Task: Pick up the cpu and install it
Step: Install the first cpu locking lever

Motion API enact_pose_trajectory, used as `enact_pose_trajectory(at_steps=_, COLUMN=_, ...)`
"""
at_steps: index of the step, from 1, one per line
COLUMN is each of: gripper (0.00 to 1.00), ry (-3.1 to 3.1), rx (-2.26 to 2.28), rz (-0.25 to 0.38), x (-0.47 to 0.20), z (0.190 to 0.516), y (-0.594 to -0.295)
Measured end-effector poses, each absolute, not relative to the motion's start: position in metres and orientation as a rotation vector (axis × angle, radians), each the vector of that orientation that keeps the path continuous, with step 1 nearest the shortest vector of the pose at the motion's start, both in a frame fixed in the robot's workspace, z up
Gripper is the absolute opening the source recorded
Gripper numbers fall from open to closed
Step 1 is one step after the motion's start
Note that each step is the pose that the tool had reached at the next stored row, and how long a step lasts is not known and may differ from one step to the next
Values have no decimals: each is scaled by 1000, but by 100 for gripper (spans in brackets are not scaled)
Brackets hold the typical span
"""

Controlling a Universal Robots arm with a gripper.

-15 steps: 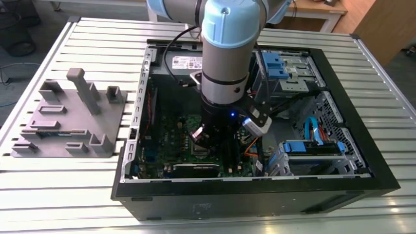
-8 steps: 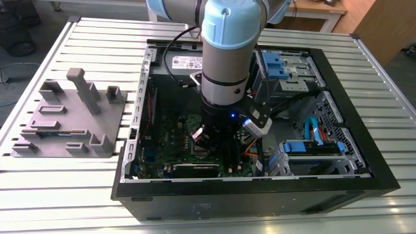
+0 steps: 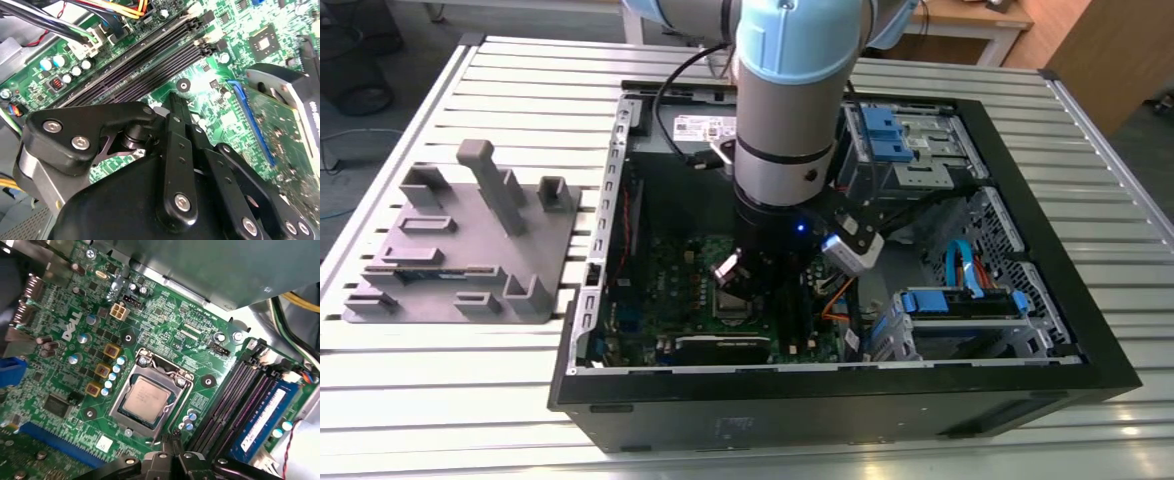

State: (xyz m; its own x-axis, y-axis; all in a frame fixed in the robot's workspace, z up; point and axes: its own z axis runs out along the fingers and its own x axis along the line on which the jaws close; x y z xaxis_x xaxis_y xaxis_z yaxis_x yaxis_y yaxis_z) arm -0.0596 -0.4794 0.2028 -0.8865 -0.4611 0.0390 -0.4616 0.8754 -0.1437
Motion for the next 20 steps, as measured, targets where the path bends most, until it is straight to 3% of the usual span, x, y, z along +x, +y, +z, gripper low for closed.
enact_pose_trajectory(at_steps=8, gripper=11, ry=-3039, rx=748, rz=233, x=-60, z=221, y=-479)
enact_pose_trajectory(at_steps=20, gripper=11, ry=-3047, rx=749, rz=199, x=-78, z=221, y=-479)
